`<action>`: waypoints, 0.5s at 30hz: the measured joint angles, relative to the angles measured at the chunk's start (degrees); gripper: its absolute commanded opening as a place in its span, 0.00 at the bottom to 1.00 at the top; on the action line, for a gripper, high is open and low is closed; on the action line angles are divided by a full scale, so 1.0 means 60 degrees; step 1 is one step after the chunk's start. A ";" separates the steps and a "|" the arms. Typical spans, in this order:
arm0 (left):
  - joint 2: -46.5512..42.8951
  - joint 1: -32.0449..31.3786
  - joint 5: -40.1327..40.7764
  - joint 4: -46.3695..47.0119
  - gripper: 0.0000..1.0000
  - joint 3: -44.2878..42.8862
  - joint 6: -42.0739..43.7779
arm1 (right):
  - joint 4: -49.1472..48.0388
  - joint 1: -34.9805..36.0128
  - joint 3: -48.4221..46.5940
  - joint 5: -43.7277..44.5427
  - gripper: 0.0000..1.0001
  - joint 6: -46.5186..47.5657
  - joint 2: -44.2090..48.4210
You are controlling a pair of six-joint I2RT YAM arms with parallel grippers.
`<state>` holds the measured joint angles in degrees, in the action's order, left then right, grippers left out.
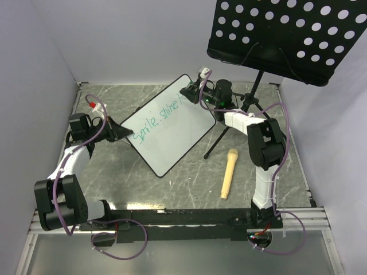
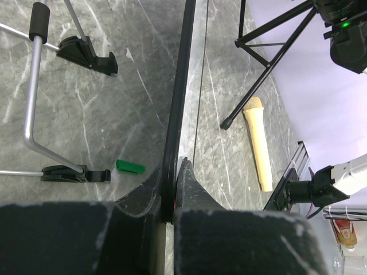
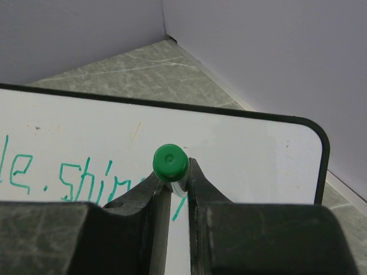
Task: Write a sentence on the whiteboard
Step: Pick up the sentence from the whiteboard.
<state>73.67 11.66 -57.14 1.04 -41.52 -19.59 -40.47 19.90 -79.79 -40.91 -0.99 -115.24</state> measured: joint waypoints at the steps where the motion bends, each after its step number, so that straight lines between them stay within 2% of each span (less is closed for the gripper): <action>1: 0.0000 0.0000 0.0000 0.0000 0.01 0.0000 0.0000 | 0.0000 0.0000 0.0044 -0.0018 0.00 0.0000 0.0000; 15: 0.0000 0.0000 0.0000 0.0000 0.01 0.0000 0.0000 | 0.0095 0.0018 0.0189 -0.0051 0.00 0.0000 -0.0018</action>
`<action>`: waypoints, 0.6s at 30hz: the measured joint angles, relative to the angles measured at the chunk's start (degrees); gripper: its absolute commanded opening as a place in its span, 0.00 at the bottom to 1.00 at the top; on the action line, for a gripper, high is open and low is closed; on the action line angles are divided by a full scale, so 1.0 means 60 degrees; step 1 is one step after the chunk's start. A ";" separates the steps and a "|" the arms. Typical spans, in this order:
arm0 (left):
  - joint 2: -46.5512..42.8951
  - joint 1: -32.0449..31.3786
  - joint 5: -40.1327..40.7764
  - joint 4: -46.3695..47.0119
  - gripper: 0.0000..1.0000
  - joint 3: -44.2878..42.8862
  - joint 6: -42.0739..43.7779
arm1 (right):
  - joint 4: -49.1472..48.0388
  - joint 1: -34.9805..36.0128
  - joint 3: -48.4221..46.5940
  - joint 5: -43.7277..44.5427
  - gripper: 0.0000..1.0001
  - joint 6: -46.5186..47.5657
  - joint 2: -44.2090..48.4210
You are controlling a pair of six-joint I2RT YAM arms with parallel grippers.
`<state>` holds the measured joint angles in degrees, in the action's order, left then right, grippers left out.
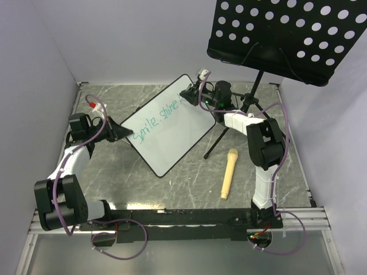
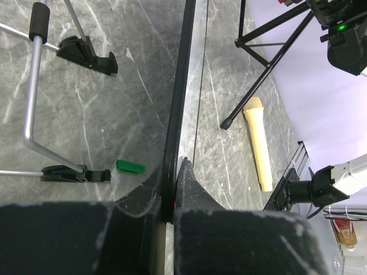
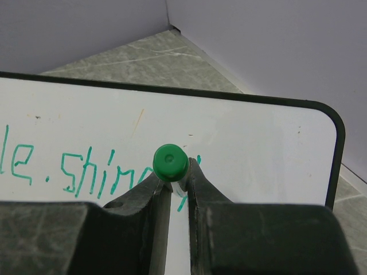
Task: Write a sentence on the whiteboard
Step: Pick up the sentence from the whiteboard.
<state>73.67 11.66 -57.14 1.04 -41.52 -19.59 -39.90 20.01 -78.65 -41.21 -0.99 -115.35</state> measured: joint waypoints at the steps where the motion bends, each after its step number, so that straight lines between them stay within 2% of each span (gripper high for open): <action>1: 0.0000 0.0000 0.0000 0.0000 0.01 0.0000 0.0000 | 0.0018 0.0000 -0.0004 0.0004 0.00 0.0000 -0.0004; 18: 0.0000 0.0011 0.0000 -0.0018 0.01 0.0000 -0.0004 | 0.0193 0.0004 -0.0277 0.0237 0.00 0.0000 -0.0160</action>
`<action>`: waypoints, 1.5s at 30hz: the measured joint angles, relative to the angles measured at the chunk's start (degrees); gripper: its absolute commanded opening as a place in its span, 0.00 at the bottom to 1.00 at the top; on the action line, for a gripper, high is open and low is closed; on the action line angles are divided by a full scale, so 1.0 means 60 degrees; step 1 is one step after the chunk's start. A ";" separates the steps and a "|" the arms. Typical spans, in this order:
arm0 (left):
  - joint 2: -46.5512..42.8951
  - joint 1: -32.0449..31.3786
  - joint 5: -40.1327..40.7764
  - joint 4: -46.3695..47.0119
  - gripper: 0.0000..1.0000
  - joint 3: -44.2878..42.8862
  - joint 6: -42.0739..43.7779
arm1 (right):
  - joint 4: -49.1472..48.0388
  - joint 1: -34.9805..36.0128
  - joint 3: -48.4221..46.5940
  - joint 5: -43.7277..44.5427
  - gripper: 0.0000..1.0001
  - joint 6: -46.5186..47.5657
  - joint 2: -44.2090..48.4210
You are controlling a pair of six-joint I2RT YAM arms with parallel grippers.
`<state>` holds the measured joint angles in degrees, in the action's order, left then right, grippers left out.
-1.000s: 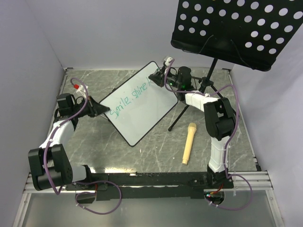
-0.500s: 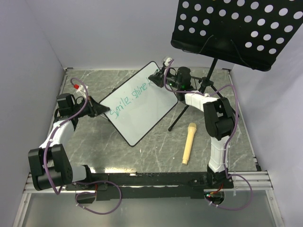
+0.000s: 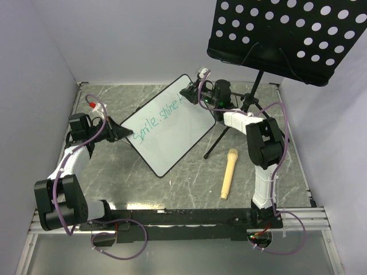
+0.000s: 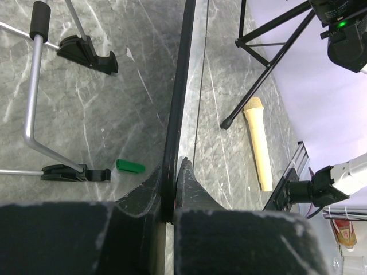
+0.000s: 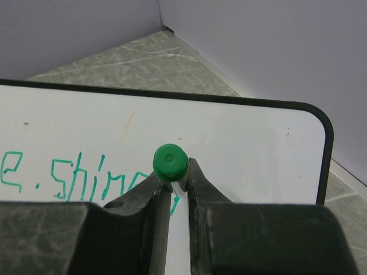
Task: Write a sentence on the whiteboard
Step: Pick up the sentence from the whiteboard.
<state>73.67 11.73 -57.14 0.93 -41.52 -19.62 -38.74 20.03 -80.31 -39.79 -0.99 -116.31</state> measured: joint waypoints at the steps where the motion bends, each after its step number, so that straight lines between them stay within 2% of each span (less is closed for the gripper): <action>1: 0.0000 0.0000 0.0000 0.0004 0.01 0.0000 0.0004 | 0.0000 0.0000 -0.0015 0.0044 0.00 0.0000 -0.0004; 25: 0.0011 0.0015 0.0004 -0.0036 0.01 0.0000 0.0000 | 0.0058 0.0004 -0.0022 0.0495 0.00 0.0437 -0.0015; 45: 0.0018 0.0044 0.0040 -0.0197 0.01 0.0000 0.0000 | -0.0510 0.0000 0.0849 0.0539 0.00 0.0576 0.0204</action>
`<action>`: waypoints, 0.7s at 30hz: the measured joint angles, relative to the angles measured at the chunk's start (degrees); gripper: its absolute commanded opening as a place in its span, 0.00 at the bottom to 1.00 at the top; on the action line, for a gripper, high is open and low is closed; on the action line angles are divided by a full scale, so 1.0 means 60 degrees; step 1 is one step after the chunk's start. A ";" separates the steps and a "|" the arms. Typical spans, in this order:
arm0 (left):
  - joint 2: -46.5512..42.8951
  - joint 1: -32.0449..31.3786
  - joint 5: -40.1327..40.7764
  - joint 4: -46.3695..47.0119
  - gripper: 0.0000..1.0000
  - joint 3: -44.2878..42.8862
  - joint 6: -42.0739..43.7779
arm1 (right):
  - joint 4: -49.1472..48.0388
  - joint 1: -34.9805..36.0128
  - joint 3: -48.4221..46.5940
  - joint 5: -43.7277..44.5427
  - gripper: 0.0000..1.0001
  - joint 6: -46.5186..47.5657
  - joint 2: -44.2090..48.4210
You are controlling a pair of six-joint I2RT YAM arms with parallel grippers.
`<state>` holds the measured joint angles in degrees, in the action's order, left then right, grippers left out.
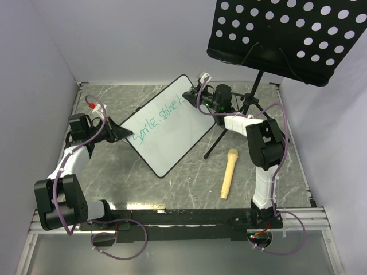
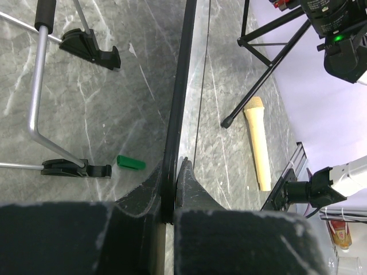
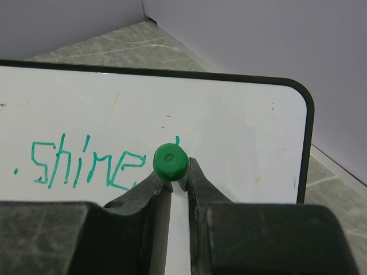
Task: Write a sentence on the whiteboard
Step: Pick up the sentence from the whiteboard.
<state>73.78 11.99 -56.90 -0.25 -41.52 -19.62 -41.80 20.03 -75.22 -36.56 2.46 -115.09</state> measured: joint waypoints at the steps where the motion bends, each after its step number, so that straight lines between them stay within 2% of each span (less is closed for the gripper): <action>1: 0.0000 0.0000 0.0000 0.0000 0.01 0.0000 -0.0004 | -0.0036 0.0000 0.0036 0.0000 0.00 0.0000 0.0007; 21: 0.0000 0.0000 -0.0033 0.0004 0.01 0.0000 0.0000 | -0.0244 0.0007 0.0277 -0.0401 0.00 -0.0259 0.0091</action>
<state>73.78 11.99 -57.10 -0.23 -41.52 -19.62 -43.27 20.08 -73.56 -38.96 0.91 -114.54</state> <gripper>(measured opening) 0.070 0.190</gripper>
